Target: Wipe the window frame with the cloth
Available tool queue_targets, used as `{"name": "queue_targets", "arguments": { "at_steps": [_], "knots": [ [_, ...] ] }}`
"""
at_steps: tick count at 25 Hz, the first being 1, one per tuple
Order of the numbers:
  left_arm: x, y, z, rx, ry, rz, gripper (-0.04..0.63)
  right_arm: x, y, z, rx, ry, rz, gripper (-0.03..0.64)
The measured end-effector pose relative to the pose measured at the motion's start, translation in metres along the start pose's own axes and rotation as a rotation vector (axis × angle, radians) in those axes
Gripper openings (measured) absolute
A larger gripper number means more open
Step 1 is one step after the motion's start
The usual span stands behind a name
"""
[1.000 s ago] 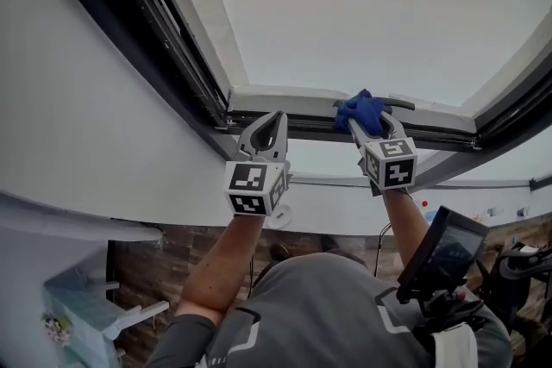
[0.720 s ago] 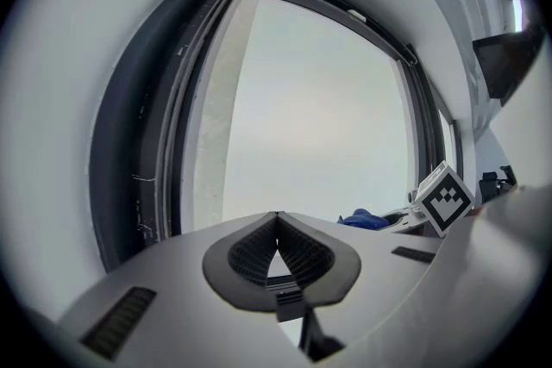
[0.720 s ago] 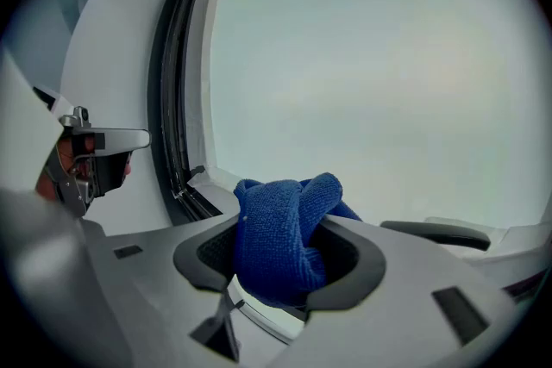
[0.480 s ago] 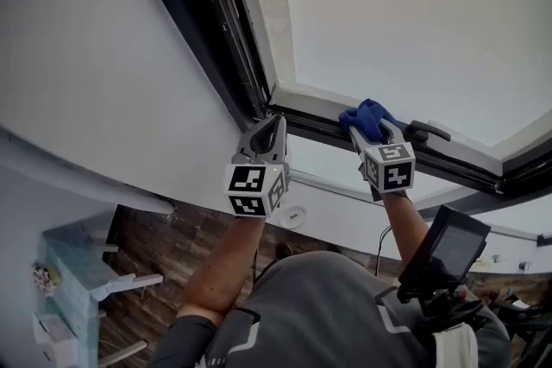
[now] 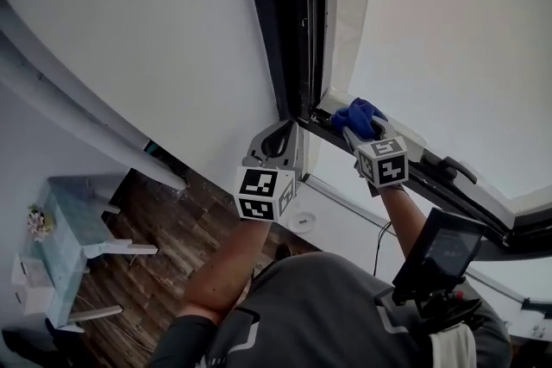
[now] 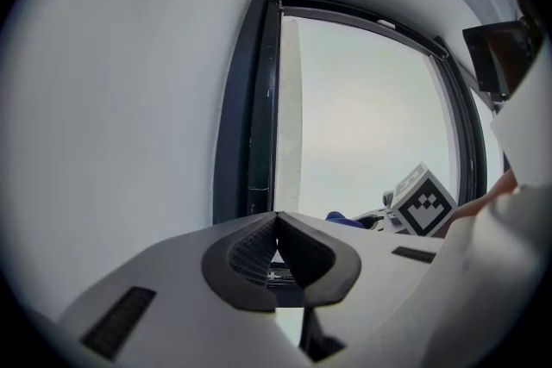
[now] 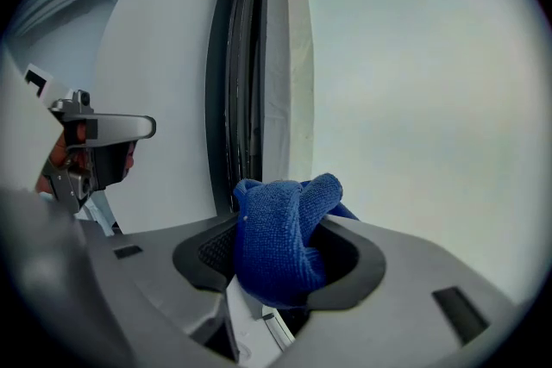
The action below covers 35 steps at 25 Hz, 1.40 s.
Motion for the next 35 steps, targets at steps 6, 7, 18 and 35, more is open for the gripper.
{"name": "queue_targets", "arguments": {
  "at_steps": [6, 7, 18, 35],
  "knots": [
    [0.006, 0.019, 0.025, -0.071, -0.019, 0.016, 0.008, -0.021, -0.038, 0.028, -0.108, 0.033, -0.026, 0.212],
    [0.007, 0.023, 0.03, -0.083, -0.018, 0.019, 0.008, -0.024, -0.044, 0.032, -0.116, 0.041, -0.027, 0.212],
    [0.0, 0.035, 0.03, -0.082, -0.014, 0.011, 0.008, -0.05, -0.029, 0.034, -0.127, 0.063, -0.072, 0.212],
    [-0.001, 0.029, -0.029, -0.016, 0.025, -0.005, 0.008, -0.056, 0.048, 0.019, -0.107, 0.042, -0.125, 0.212]
  ]
}}
Point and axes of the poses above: the fingertips, and each gripper's own axes: y backward along the fingers, z to its left, x out of its underside, the point moved 1 cm from there along y, backward along the fingers
